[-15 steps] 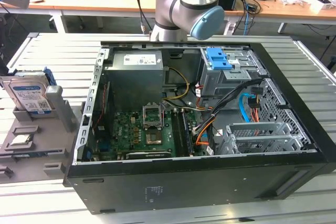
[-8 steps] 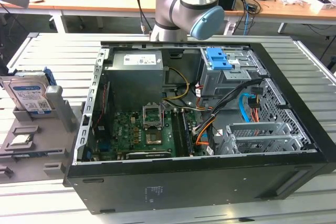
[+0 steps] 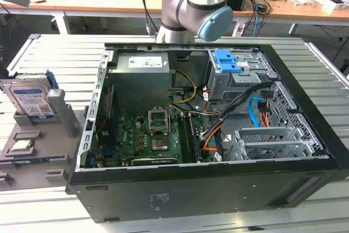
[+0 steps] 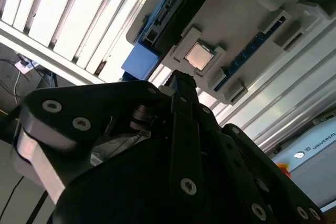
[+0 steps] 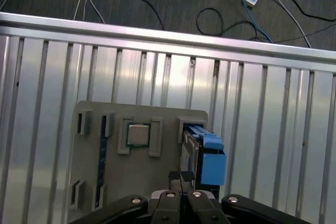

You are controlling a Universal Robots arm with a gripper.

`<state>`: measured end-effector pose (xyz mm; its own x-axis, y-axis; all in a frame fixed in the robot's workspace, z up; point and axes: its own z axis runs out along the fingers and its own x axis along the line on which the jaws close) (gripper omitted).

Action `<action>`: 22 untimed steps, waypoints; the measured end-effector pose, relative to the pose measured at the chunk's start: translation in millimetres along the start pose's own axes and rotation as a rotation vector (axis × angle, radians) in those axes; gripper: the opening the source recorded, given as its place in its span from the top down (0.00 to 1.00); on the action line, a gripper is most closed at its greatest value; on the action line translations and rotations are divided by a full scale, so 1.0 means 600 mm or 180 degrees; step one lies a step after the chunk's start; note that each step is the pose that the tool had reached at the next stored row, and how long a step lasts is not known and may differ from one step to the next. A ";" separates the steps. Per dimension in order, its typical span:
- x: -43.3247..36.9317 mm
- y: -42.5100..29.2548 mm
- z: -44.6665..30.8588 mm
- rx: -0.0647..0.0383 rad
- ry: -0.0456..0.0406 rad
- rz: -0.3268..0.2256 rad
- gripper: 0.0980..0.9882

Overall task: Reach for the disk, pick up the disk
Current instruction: 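Pick up the disk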

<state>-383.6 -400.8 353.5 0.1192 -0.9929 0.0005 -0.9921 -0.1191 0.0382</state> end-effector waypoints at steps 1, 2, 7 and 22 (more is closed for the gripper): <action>0.000 0.000 0.000 0.0000 0.0001 -0.0018 0.99; 0.000 0.000 0.000 0.0000 0.0001 -0.0038 0.99; 0.000 0.000 0.000 0.0000 0.0005 -0.0143 0.99; 0.000 0.000 0.000 0.0001 0.0021 -0.0541 0.99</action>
<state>-383.6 -400.8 353.5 0.2856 -0.9583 0.0005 -0.9577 -0.2854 0.0381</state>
